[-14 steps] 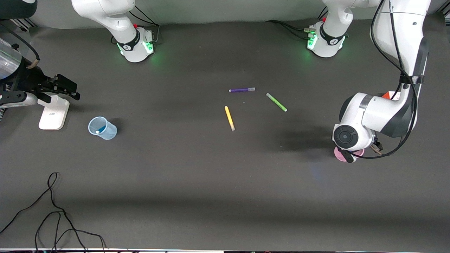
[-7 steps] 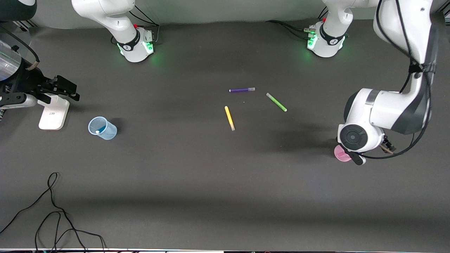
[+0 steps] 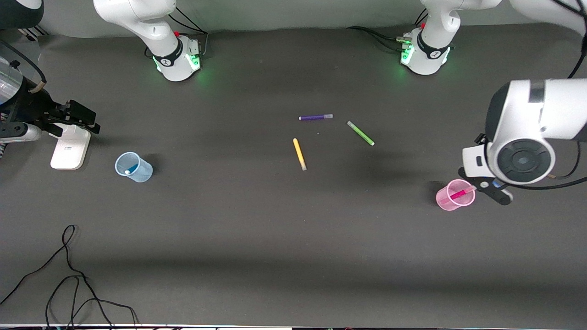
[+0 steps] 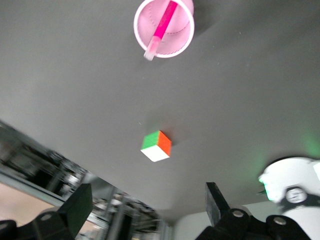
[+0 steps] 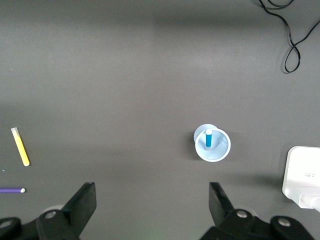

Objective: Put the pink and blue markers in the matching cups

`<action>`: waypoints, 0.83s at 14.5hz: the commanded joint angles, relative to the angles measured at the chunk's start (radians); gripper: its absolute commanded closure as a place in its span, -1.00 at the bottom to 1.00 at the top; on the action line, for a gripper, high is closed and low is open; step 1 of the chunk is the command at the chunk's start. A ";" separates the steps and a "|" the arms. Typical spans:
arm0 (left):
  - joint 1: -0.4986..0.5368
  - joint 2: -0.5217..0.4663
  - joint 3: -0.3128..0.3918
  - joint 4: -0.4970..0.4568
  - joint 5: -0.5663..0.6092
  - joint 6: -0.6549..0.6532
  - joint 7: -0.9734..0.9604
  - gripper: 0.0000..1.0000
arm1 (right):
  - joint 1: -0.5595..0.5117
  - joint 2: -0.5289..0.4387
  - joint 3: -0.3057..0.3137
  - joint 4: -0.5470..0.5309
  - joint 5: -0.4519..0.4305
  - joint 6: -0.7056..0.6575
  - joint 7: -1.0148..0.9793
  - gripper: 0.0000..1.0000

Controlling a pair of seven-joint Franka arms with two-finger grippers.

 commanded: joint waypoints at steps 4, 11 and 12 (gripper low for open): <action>0.019 0.005 0.002 0.136 -0.140 -0.116 -0.290 -1.00 | 0.010 -0.010 0.001 -0.005 -0.010 0.005 0.006 -1.00; 0.127 -0.107 0.005 0.080 -0.297 -0.017 -0.315 -1.00 | 0.015 -0.018 0.002 -0.005 -0.010 -0.009 0.015 -1.00; 0.128 -0.145 0.005 0.033 -0.298 0.035 -0.317 -1.00 | 0.013 -0.018 0.001 -0.004 -0.010 -0.005 0.015 -1.00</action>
